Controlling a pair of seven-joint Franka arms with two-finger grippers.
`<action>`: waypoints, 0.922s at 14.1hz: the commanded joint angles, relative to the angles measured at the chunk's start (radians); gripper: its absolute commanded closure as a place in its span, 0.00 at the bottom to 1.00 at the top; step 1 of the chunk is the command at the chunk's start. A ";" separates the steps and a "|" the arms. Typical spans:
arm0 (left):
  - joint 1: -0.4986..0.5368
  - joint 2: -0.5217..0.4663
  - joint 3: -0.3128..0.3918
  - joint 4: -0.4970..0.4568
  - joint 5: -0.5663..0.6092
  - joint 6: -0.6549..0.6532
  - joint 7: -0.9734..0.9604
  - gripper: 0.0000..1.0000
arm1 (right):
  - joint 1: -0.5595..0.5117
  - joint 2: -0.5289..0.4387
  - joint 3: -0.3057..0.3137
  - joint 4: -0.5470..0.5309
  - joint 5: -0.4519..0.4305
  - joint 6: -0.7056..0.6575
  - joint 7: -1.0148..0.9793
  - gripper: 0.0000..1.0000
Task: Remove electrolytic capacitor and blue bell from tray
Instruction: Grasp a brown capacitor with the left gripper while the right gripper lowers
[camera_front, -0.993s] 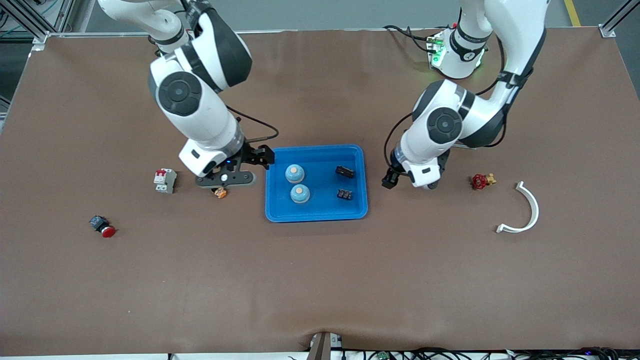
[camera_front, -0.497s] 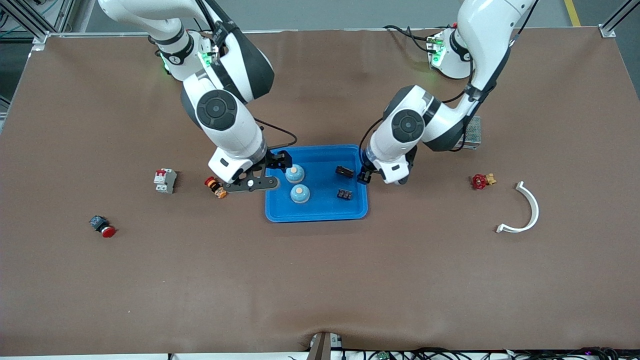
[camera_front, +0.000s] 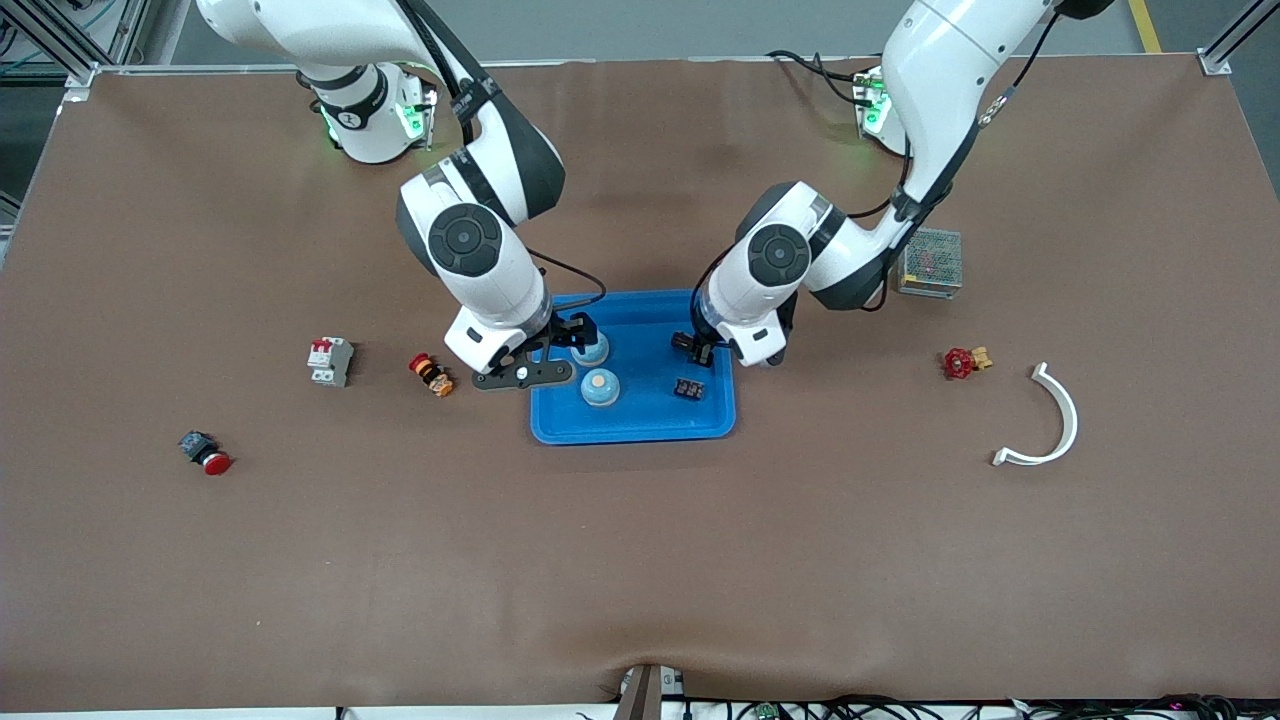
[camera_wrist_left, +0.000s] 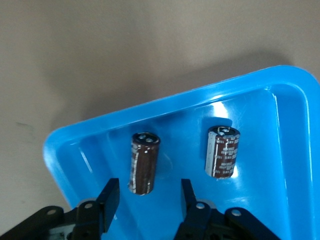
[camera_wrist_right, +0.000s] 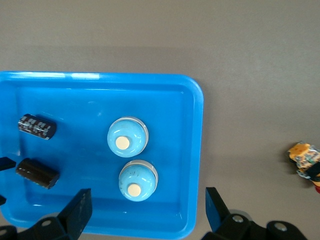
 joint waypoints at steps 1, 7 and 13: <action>-0.032 0.072 0.008 0.031 0.071 0.038 -0.074 0.43 | 0.037 -0.018 -0.011 -0.055 -0.005 0.053 0.051 0.00; -0.042 0.119 0.009 0.039 0.114 0.069 -0.116 0.50 | 0.079 -0.015 -0.012 -0.089 -0.009 0.090 0.087 0.00; -0.044 0.082 0.015 0.045 0.218 0.051 -0.116 1.00 | 0.083 -0.013 -0.012 -0.170 -0.014 0.203 0.087 0.00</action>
